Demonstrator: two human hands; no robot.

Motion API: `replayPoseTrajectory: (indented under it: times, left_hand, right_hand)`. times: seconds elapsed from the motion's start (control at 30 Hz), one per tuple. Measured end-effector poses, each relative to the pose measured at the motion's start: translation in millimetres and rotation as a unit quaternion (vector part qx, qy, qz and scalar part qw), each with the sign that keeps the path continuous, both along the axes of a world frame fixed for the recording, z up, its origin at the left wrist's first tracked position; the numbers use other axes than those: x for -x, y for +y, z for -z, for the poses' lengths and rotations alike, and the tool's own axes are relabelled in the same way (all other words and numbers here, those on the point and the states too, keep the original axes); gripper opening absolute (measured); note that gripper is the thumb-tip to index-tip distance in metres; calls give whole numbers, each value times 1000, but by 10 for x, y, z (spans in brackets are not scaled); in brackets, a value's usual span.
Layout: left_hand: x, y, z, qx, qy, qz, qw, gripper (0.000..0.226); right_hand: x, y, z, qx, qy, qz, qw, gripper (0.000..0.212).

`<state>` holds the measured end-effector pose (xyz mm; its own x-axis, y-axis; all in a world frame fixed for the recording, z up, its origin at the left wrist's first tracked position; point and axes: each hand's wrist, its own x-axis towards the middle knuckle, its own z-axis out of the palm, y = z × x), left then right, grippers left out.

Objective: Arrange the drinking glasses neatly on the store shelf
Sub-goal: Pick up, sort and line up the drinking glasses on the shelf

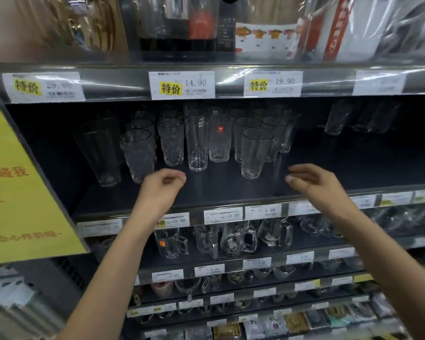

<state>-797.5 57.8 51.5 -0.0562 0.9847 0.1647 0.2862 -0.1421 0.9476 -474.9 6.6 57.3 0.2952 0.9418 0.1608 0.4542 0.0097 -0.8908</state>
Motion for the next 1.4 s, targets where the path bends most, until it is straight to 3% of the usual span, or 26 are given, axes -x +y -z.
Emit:
replayPoseTrajectory:
  times: [0.23, 0.4, 0.5, 0.63, 0.97, 1.4]
  left_hand:
    - [-1037, -449, -6, 4, -92, 161, 983, 13]
    - [-1878, -685, -22, 4, -88, 257, 962, 14]
    - [-2359, -839, 15, 8, -77, 313, 947, 14]
    - [-3026, -969, 49, 12, -71, 348, 935, 15]
    - [-4818, -1023, 72, 16, -56, 321, 945, 14]
    - [-6195, -373, 2, 30, -56, 151, 987, 10]
  right_hand:
    - [-447, -949, 74, -52, 42, 57, 996, 18]
    - [-1023, -1595, 38, -69, 42, 115, 990, 22]
    - [-1388, -1894, 24, -61, 39, 131, 989, 35]
    - [-1992, -2123, 117, -44, 30, 146, 988, 32]
    - [-3860, -2162, 192, -19, 35, 115, 993, 30]
    - [-5336, -1138, -61, 1, 25, 59, 998, 18]
